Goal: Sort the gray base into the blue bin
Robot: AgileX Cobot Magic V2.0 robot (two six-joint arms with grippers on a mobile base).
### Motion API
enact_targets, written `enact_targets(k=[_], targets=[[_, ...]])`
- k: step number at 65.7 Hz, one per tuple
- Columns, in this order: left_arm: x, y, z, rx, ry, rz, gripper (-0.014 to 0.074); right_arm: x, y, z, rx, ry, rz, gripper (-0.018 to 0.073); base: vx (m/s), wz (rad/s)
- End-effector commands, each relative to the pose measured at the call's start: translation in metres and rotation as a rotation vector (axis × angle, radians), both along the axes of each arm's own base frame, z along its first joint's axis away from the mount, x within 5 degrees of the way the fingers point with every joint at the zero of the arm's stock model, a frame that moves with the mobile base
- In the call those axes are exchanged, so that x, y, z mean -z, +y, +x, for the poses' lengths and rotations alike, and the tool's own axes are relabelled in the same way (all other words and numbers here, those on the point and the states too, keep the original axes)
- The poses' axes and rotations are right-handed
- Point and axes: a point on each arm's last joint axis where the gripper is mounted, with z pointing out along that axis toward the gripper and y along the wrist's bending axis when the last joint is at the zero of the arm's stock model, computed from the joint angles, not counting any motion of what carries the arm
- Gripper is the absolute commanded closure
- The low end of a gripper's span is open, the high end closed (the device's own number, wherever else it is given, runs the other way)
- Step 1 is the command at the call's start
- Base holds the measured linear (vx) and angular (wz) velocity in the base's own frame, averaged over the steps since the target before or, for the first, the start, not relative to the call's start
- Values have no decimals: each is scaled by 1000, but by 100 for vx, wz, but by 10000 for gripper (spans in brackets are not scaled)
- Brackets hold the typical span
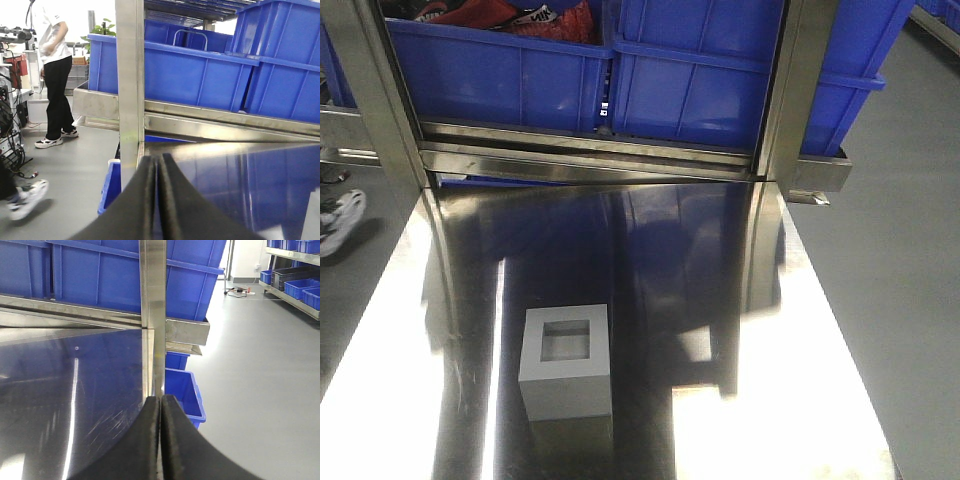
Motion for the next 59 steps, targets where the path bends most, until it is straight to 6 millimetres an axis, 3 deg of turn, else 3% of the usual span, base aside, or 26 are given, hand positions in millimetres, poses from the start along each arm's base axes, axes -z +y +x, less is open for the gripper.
enact_targets(k=[1, 14, 27, 41, 59], targets=[[-35, 0, -5, 5, -159, -3, 602, -2, 0, 0, 0, -71, -11, 568, 0, 0], [-78, 0, 4, 4, -109, -11, 602, -2, 0, 0, 0, -71, -11, 568, 0, 0], [-105, 1, 24, 0, 79, -23, 602, -2, 0, 0, 0, -71, -11, 568, 0, 0], [-105, 2, 41, 9, 340, 98, 602, -2, 0, 0, 0, -71, -11, 568, 0, 0], [-100, 1, 47, 22, 387, 72, 602, -2, 0, 0, 0, -71, -11, 568, 0, 0]])
